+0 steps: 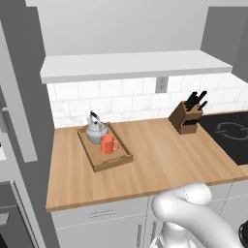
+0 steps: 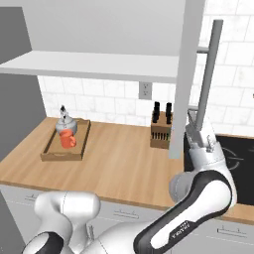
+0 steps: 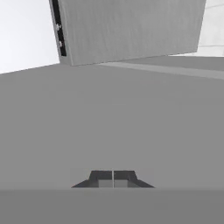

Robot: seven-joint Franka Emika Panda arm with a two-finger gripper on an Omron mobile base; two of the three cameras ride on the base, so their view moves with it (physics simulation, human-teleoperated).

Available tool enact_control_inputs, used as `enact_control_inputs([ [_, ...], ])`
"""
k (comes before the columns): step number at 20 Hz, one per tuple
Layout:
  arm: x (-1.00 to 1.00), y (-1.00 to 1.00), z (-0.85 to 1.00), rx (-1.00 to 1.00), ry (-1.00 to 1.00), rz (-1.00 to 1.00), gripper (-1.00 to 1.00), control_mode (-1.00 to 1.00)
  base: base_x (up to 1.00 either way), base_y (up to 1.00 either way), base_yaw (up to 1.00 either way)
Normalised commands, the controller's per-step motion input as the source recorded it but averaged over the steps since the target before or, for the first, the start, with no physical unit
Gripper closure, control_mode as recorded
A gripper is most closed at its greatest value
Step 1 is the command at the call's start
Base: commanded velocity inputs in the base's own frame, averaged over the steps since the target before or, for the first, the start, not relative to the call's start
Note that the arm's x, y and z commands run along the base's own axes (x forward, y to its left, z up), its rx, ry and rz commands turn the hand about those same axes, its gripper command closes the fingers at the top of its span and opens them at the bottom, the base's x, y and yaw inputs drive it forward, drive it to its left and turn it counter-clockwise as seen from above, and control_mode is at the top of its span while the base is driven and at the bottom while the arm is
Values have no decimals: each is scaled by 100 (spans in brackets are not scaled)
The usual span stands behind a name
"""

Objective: Pick the kettle from the counter and place it on the tray. Then pick the mug from the cabinet and place it on the tray. Then close the cabinet doors.

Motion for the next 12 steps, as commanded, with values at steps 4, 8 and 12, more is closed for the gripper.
enact_control_inputs([
  [4, 0, 67, 65, -10, 1, 0, 100, -100, 0, 0, 0],
  [8, 0, 62, 73, -5, 0, 0, 100, -100, 0, 0, 0],
  [12, 0, 63, 57, -5, 2, 0, 100, -100, 0, 0, 0],
])
